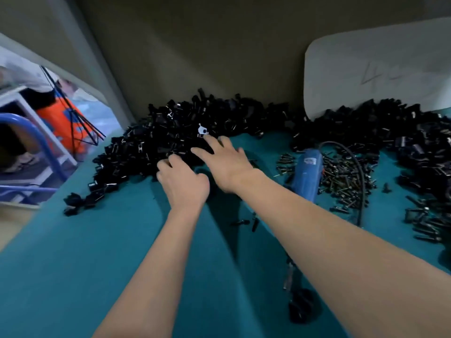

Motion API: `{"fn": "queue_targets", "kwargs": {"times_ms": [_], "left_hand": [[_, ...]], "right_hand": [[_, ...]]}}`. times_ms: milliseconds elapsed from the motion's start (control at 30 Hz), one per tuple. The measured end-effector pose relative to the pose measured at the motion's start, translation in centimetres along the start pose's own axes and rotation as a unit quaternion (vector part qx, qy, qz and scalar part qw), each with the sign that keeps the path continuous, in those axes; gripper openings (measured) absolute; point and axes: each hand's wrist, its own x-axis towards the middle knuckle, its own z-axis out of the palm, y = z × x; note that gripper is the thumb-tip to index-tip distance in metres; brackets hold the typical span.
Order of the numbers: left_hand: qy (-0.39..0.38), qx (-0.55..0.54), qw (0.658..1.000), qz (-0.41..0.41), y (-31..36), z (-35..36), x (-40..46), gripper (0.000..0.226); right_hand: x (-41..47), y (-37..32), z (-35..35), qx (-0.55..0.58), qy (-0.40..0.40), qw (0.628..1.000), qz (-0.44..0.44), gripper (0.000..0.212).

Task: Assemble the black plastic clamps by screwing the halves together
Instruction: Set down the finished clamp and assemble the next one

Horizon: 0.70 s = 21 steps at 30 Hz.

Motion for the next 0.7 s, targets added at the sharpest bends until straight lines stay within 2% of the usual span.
{"fn": "queue_targets", "kwargs": {"times_ms": [67, 200, 367, 467, 533, 633, 700], "left_hand": [[-0.017, -0.037, 0.999, -0.011, -0.4, 0.1, 0.3, 0.049], [-0.008, -0.091, 0.996, -0.02, -0.7, 0.1, 0.6, 0.048], [-0.015, -0.022, 1.0, 0.008, 0.7, 1.1, -0.5, 0.054], [-0.037, -0.048, 0.992, 0.115, 2.0, 1.5, -1.6, 0.066], [-0.069, -0.105, 0.976, 0.176, 3.1, 1.7, -2.1, 0.068], [-0.055, -0.198, 0.959, 0.196, 4.9, 2.0, -2.7, 0.042], [-0.047, -0.227, 0.955, 0.184, 5.9, 2.4, -3.1, 0.022]], "right_hand": [[1.2, -0.7, 0.1, -0.014, -0.01, 1.0, -0.007, 0.091], [1.8, -0.7, -0.3, -0.01, 0.054, 0.998, -0.008, 0.046], [0.2, 2.1, -1.8, 0.024, 0.079, 0.997, 0.0, 0.025], [-1.5, 4.0, -2.7, 0.078, 0.126, 0.988, 0.051, 0.021], [-2.5, 5.1, -3.1, 0.192, 0.158, 0.966, 0.074, 0.016], [-4.4, 6.7, -3.6, 0.42, 0.144, 0.892, 0.084, 0.041], [-5.5, 7.9, -4.5, 0.447, 0.143, 0.878, 0.096, 0.06]]}}
